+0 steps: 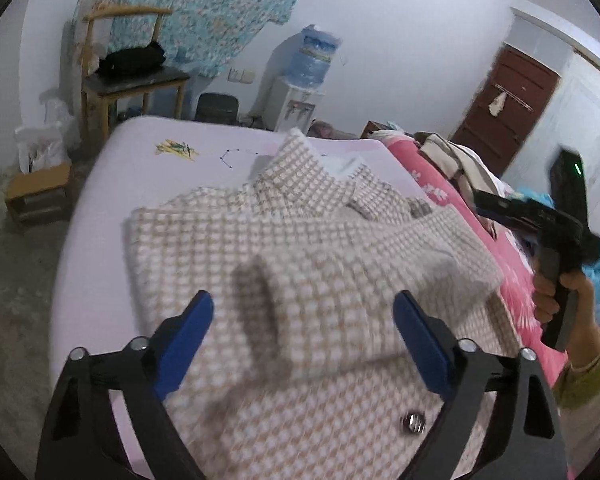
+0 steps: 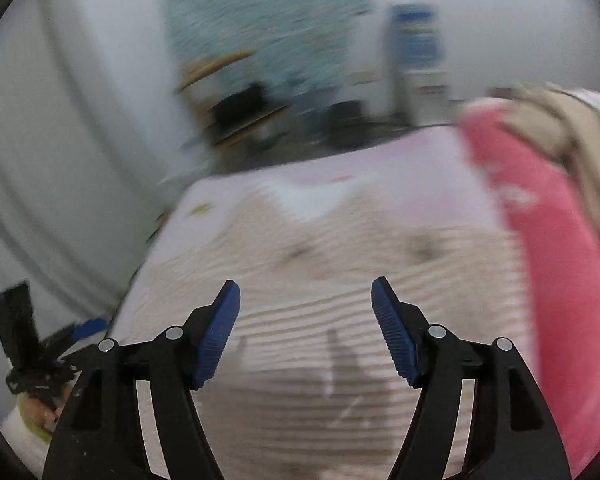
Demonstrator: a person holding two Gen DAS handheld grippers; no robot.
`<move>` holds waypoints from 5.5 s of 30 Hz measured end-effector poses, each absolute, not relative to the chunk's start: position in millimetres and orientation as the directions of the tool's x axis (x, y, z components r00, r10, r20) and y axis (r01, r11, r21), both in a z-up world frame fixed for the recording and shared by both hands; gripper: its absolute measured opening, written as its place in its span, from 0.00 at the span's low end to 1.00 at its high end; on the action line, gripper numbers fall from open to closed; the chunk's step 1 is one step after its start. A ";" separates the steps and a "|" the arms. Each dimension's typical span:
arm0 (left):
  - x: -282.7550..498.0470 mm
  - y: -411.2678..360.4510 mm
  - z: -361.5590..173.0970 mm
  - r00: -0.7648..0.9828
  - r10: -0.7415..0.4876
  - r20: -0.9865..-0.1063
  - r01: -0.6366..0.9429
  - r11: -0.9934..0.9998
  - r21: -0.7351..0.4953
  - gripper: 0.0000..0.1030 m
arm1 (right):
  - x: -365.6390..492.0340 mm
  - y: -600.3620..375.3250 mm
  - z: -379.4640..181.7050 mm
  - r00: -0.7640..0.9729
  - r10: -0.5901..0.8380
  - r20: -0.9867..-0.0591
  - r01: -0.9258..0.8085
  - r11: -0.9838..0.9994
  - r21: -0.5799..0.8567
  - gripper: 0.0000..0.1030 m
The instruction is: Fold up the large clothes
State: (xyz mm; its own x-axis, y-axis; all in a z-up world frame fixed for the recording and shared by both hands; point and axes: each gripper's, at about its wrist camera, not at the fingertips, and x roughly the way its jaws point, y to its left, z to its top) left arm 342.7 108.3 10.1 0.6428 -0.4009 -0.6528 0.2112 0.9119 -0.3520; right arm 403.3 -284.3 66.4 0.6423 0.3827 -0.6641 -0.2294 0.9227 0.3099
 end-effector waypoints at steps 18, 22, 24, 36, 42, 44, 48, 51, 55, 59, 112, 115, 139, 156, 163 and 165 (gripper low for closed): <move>422.8 95.1 -22.6 0.508 -0.363 -0.781 0.074 0.922 -0.380 0.06 | 454.2 -390.9 -6.8 0.550 0.344 -0.761 0.012 0.908 0.419 0.29; 416.7 100.9 22.9 0.620 -0.351 -0.702 0.126 0.927 -0.352 0.05 | 456.3 -389.4 -5.4 0.555 0.345 -0.757 0.002 0.909 0.416 0.27; 412.2 106.4 39.3 0.657 -0.340 -0.673 0.130 0.930 -0.344 0.05 | 455.6 -388.1 -5.3 0.556 0.345 -0.756 -0.006 0.911 0.411 0.28; 395.6 142.8 5.9 0.638 -0.272 -0.720 0.025 0.942 -0.334 0.05 | 450.8 -361.6 -5.2 0.564 0.282 -0.776 -0.066 0.952 0.298 0.38; 402.2 144.1 -10.4 0.615 -0.183 -0.767 0.000 0.973 -0.232 0.05 | 445.6 -350.7 -12.7 0.565 0.226 -0.794 -0.075 0.972 0.224 0.57; 403.4 149.9 -28.2 0.580 -0.178 -0.795 -0.021 0.972 -0.232 0.05 | 441.8 -350.3 -15.7 0.568 0.214 -0.794 -0.075 0.975 0.209 0.60; 396.6 161.9 -33.2 0.598 -0.218 -0.771 -0.029 0.956 -0.293 0.10 | 430.5 -352.1 -11.3 0.597 0.187 -0.780 -0.089 0.982 0.168 0.61; 383.1 170.4 -17.3 0.673 -0.170 -0.720 -0.053 0.960 -0.276 0.12 | 419.1 -357.0 -1.3 0.628 0.171 -0.760 -0.094 0.985 0.144 0.61; 367.8 161.7 6.2 0.732 -0.195 -0.653 0.030 0.966 -0.255 0.12 | 399.6 -353.3 18.8 0.664 0.214 -0.716 -0.156 0.977 0.147 0.58; 365.6 120.2 4.7 0.663 -0.301 -0.685 0.190 0.953 -0.236 0.12 | 390.5 -318.4 23.6 0.616 0.306 -0.726 -0.292 0.945 0.149 0.42; 368.0 73.5 -17.6 0.679 -0.060 -0.732 0.188 0.978 0.094 0.23 | 447.7 -282.0 1.2 0.586 0.098 -0.804 -0.139 0.990 0.019 0.41; 351.9 66.0 -15.4 0.663 -0.095 -0.742 0.243 0.965 0.094 0.32 | 409.7 -263.3 12.0 0.582 0.182 -0.793 -0.237 0.970 0.049 0.53; 163.7 43.9 0.2 0.612 -0.081 -0.787 0.216 0.974 0.068 0.79 | 142.4 -248.6 16.3 0.611 0.179 -0.771 -0.224 0.973 0.048 0.82; 113.4 24.2 -39.7 0.536 -0.063 -0.842 0.174 0.984 0.037 0.81 | 85.5 -259.0 -22.2 0.561 0.105 -0.821 -0.105 0.993 0.055 0.88; 105.9 31.0 -56.5 0.495 -0.044 -0.868 0.142 0.989 0.031 0.81 | 82.8 -258.8 -41.9 0.529 0.097 -0.843 -0.095 0.994 0.055 0.88; 107.3 32.0 -60.1 0.486 -0.042 -0.873 0.134 0.991 0.027 0.81 | 84.4 -259.0 -48.7 0.512 0.088 -0.855 -0.092 0.995 0.048 0.88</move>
